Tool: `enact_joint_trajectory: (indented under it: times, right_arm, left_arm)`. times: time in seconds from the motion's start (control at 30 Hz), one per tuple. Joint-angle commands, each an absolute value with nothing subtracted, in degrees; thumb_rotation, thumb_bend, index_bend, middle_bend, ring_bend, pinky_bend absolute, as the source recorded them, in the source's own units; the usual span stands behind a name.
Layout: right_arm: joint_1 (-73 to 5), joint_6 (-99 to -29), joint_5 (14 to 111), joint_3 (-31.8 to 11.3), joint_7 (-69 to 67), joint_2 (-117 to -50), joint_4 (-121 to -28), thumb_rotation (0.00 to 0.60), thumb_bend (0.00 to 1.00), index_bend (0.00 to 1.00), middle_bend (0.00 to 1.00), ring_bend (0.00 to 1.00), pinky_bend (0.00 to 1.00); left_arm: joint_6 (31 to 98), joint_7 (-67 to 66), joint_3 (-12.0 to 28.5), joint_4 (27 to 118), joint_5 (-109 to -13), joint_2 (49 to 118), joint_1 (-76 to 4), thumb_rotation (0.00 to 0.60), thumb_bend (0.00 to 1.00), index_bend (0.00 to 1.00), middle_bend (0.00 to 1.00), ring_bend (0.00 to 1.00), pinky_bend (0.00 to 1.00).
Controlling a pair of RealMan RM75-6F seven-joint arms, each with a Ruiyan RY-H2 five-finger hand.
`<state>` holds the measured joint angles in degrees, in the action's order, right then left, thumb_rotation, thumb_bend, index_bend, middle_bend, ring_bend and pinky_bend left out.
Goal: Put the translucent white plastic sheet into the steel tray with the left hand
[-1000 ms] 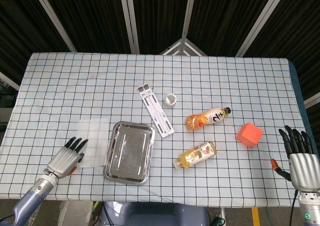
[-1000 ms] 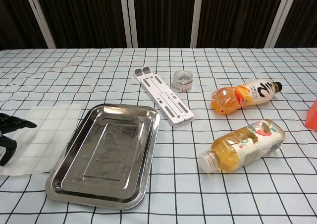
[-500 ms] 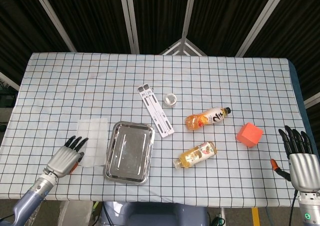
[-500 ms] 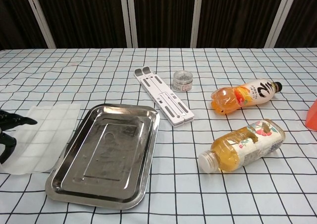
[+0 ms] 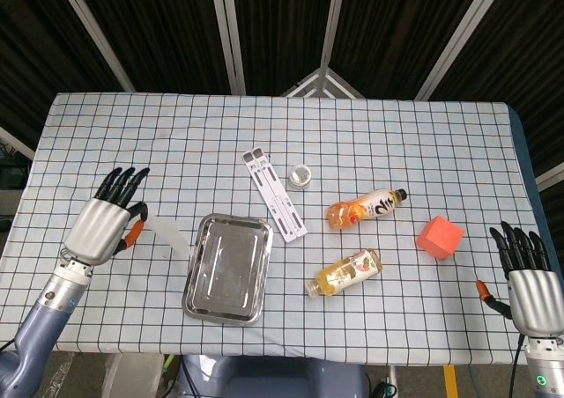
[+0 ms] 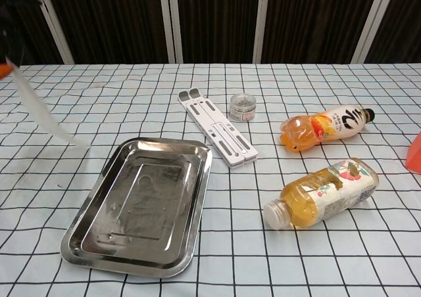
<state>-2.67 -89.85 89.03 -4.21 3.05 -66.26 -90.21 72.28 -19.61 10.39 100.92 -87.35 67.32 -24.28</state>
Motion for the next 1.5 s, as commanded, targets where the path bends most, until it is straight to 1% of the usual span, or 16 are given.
enact_joint_trajectory:
  times: [0.03, 0.13, 0.27, 0.4, 0.5, 0.67, 0.83, 0.97, 1.37, 1.47, 1.5]
  right_arm:
    - [-2.65, -89.91, 89.03, -4.23, 3.00, -66.25, -90.22, 0.600, 0.33, 0.00, 0.00, 0.00, 0.00]
    - [-2.63, -89.95, 89.00, -4.23, 2.93, -66.28, -90.15, 0.600, 0.33, 0.00, 0.00, 0.00, 0.00]
    - [-2.62, -89.79, 88.77, -4.26, 2.82, -66.21, -90.17, 0.600, 0.33, 0.00, 0.00, 0.00, 0.00]
    - [-2.64, -89.82, 88.80, -4.28, 2.80, -66.21, -90.17, 0.600, 0.33, 0.00, 0.00, 0.00, 0.00]
    - [-2.63, -89.85, 88.83, -4.27, 2.87, -66.23, -90.16, 0.600, 0.33, 0.00, 0.00, 0.00, 0.00]
    - [-2.57, -89.93, 88.77, -4.30, 2.78, -66.18, -90.21, 0.600, 0.33, 0.00, 0.00, 0.00, 0.00]
    - [-2.58, -89.95, 88.82, -4.30, 2.56, -66.14, -90.17, 0.600, 0.33, 0.00, 0.00, 0.00, 0.00]
    - [-2.60, -89.90, 88.78, -4.31, 2.53, -66.13, -90.23, 0.600, 0.33, 0.00, 0.00, 0.00, 0.00]
    - [-2.55, -89.97, 88.77, -4.31, 2.58, -66.17, -90.33, 0.600, 0.33, 0.00, 0.00, 0.00, 0.00]
    - [-2.56, -89.99, 88.76, -4.34, 2.52, -66.17, -90.27, 0.600, 0.33, 0.00, 0.00, 0.00, 0.00]
    - [-2.56, -89.99, 88.77, -4.34, 2.48, -66.16, -90.28, 0.600, 0.33, 0.00, 0.00, 0.00, 0.00]
  left_arm:
    - [74.91, -19.28, 12.42, 101.69, -91.18, 69.20, -26.75, 0.600, 0.52, 0.53, 0.01, 0.00, 0.00]
    - [75.24, -19.89, 11.99, 101.98, -93.74, 72.08, -28.17, 0.600, 0.52, 0.53, 0.01, 0.00, 0.00]
    - [74.61, -22.05, 10.06, 101.44, -96.69, 75.85, -29.44, 0.600, 0.52, 0.53, 0.01, 0.00, 0.00]
    - [73.60, -23.06, 8.11, 100.49, -97.62, 78.96, -29.93, 0.600, 0.52, 0.53, 0.01, 0.00, 0.00]
    - [72.25, -23.95, 6.06, 99.22, -97.96, 80.78, -29.97, 0.600, 0.52, 0.53, 0.02, 0.00, 0.00]
    - [69.77, -23.17, 1.55, 95.57, -99.09, 83.19, -29.71, 0.600, 0.51, 0.52, 0.02, 0.00, 0.00]
    - [67.68, -22.09, -2.08, 91.23, -99.76, 84.11, -29.26, 0.600, 0.50, 0.51, 0.02, 0.00, 0.00]
    - [67.50, -20.69, -3.73, 89.16, -99.62, 84.61, -28.48, 0.600, 0.50, 0.51, 0.02, 0.00, 0.00]
    - [65.99, -18.60, -6.21, 86.18, -100.73, 84.72, -28.62, 0.600, 0.48, 0.49, 0.01, 0.00, 0.00]
    - [65.77, -18.34, -6.34, 86.37, -100.66, 83.98, -28.75, 0.600, 0.44, 0.42, 0.00, 0.00, 0.00]
    - [65.76, -18.40, -6.33, 86.44, -100.58, 83.72, -28.74, 0.600, 0.40, 0.38, 0.00, 0.00, 0.00]
